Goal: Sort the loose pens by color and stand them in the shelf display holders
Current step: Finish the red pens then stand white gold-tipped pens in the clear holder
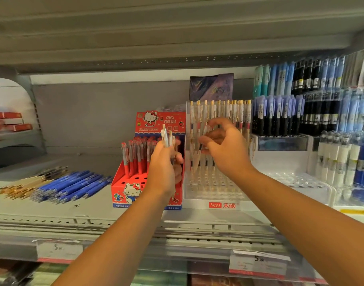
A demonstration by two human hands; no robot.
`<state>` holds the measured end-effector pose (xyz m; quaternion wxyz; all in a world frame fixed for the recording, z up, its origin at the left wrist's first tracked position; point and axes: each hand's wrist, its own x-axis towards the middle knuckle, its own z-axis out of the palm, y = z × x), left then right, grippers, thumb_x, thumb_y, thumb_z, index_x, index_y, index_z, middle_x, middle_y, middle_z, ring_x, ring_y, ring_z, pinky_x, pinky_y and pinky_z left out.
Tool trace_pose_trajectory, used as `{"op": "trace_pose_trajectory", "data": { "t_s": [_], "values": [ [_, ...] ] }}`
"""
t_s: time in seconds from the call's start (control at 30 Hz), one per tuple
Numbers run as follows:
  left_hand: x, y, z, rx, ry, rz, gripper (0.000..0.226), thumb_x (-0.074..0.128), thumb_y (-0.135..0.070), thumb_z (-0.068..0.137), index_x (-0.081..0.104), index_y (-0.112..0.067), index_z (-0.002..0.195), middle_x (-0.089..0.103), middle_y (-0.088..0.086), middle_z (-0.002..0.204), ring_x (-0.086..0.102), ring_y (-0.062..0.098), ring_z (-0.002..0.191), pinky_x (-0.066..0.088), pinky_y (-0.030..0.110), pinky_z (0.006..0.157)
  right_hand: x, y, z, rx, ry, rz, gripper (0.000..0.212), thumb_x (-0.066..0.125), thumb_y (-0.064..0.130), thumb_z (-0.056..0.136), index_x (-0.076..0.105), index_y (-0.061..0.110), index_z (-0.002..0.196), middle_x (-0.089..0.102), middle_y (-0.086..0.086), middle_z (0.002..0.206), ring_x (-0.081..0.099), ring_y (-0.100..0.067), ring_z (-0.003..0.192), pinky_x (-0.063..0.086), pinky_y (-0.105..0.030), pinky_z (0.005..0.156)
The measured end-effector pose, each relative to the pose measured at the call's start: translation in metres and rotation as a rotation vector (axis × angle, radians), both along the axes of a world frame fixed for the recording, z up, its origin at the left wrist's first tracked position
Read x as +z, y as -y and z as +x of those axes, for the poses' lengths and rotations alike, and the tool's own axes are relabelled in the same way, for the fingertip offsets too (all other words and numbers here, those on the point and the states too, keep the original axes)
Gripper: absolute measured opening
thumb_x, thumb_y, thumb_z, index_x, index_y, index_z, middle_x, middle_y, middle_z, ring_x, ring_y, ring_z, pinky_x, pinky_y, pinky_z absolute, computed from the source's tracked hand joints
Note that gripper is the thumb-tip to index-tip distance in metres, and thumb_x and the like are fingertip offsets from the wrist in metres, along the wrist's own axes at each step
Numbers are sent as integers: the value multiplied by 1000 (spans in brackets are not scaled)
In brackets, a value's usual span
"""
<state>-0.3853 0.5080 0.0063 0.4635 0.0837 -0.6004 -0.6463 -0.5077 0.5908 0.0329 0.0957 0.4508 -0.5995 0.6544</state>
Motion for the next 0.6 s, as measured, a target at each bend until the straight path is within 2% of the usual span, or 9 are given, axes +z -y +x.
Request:
{"op": "trace_pose_trajectory", "data": {
  "t_s": [0.07, 0.17, 0.3, 0.4, 0.47, 0.53, 0.6],
  "values": [
    [0, -2, 1, -4, 7, 19, 21, 30, -5, 94, 48, -14, 88, 45, 2, 65, 25, 13, 47, 20, 22, 43, -1, 5, -1, -20, -32, 27, 35, 74, 15, 86, 51, 39, 97, 66, 10, 81, 67, 2, 74, 56, -17, 55],
    [0, -4, 2, 34, 58, -24, 20, 28, 0, 90, 42, -14, 86, 42, 1, 60, 26, 10, 43, 22, 20, 39, -6, 12, -4, -62, -74, 127, 27, 73, 15, 87, 56, 32, 101, 68, 10, 81, 68, -3, 70, 59, -23, 60],
    [-2, -5, 0, 32, 101, -115, 15, 35, -1, 98, 47, -10, 95, 44, -3, 57, 36, 6, 42, 31, 19, 38, -11, 16, -5, -142, -203, 275, 16, 74, 19, 86, 66, 24, 100, 61, 18, 74, 60, 5, 63, 53, -16, 60],
    [-5, -4, 0, 38, 122, -234, 14, 40, -7, 103, 54, -8, 102, 55, 2, 68, 50, 8, 51, 42, 20, 45, -12, 14, -4, -177, -285, 327, 16, 74, 22, 86, 72, 19, 102, 57, 22, 74, 56, 8, 69, 52, -20, 71],
    [-5, -3, 0, 47, 102, -271, 16, 42, -7, 103, 58, -9, 107, 62, 5, 78, 60, 9, 58, 49, 21, 52, -10, 12, -4, -194, -315, 344, 20, 71, 20, 88, 73, 17, 107, 67, 13, 83, 59, 3, 72, 53, -23, 77],
    [-5, -2, 0, 59, 80, -273, 19, 45, -7, 103, 61, -14, 110, 68, 6, 86, 67, 12, 68, 53, 21, 59, -9, 9, -3, -203, -354, 383, 25, 67, 20, 91, 71, 16, 116, 74, 2, 102, 65, -7, 84, 54, -26, 84],
    [-5, -1, 0, 54, 67, -266, 22, 47, -8, 102, 63, -19, 111, 71, 7, 91, 71, 14, 74, 54, 20, 62, -8, 5, -3, -208, -388, 434, 27, 62, 21, 94, 70, 21, 120, 74, 2, 108, 68, -12, 92, 56, -33, 86]
  ]
}}
